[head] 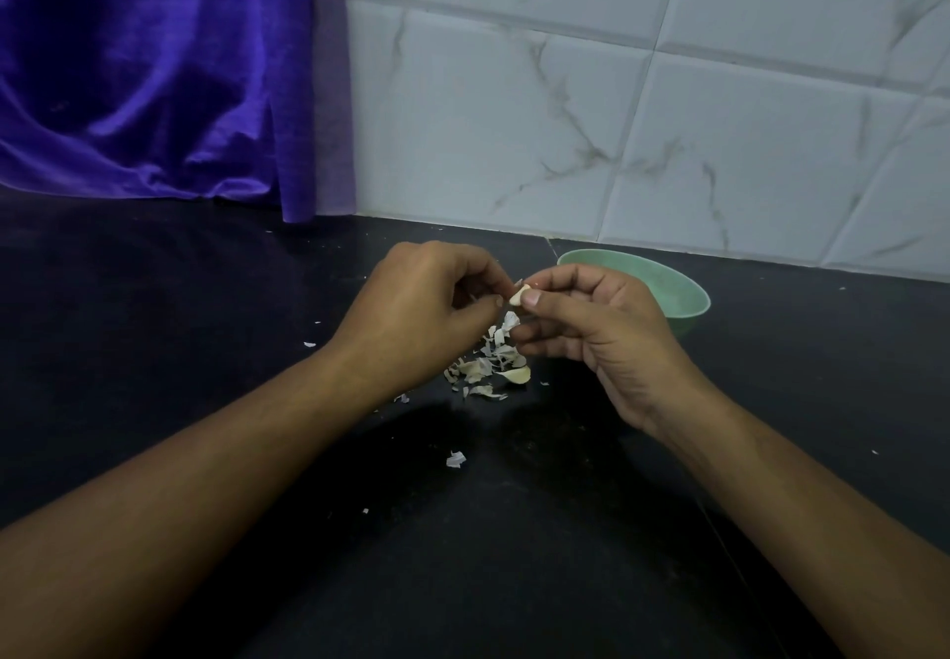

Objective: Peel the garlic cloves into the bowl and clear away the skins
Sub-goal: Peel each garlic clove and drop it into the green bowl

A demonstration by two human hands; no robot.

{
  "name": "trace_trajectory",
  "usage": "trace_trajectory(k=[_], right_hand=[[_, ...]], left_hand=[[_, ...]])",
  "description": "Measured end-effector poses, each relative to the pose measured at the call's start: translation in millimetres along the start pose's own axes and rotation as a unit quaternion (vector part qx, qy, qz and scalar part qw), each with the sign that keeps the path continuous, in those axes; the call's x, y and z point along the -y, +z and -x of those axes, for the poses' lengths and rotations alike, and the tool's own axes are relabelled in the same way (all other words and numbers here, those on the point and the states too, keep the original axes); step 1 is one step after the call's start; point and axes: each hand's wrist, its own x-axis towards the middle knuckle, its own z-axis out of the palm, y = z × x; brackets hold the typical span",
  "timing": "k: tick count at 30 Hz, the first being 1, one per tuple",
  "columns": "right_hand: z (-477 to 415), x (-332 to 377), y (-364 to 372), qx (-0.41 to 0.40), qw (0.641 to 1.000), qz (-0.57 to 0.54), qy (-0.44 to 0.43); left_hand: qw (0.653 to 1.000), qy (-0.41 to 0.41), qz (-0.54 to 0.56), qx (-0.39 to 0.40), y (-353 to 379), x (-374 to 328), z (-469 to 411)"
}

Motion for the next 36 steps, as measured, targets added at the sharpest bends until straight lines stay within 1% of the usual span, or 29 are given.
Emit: trace_trajectory(k=[7, 13, 17, 19, 23, 29, 31, 33, 36], right_hand=[[0.1, -0.4, -0.8, -0.003, 1.0, 0.012, -0.014], [1.0, -0.2, 0.0, -0.005, 0.999, 0.015, -0.037], [2.0, 0.6, -0.1, -0.002, 0.998, 0.015, -0.054], [2.3, 1.6, 0.4, 0.0, 0.998, 0.013, -0.059], [2.2, 1.3, -0.3, 0.011, 0.998, 0.014, -0.056], [2.4, 4.7, 2.2, 0.0, 0.999, -0.006, -0.035], [2.2, 6.0, 1.9, -0.018, 0.999, 0.009, -0.039], [2.2, 4.6, 1.1, -0.03, 0.996, 0.047, -0.065], [1.9, 0.0, 0.2, -0.013, 0.988, 0.101, -0.111]], left_hand=[[0.999, -0.038, 0.002, 0.03, 0.4, 3.5, -1.3], [0.999, -0.02, 0.042, 0.028, 2.1, 1.0, 0.2], [0.998, -0.016, 0.065, 0.006, 2.8, 1.5, -0.6], [0.995, -0.028, 0.093, 0.005, 2.4, 0.9, -1.0], [0.977, -0.081, 0.196, 0.018, 1.7, -0.6, -2.6], [0.964, -0.1, 0.248, 0.016, -1.0, 0.1, -4.3], [0.961, -0.102, 0.256, 0.007, -1.2, 0.9, -4.6], [0.96, -0.103, 0.261, 0.005, -1.2, 1.7, -4.8], [0.96, -0.102, 0.261, 0.008, -1.5, 1.9, -4.8]])
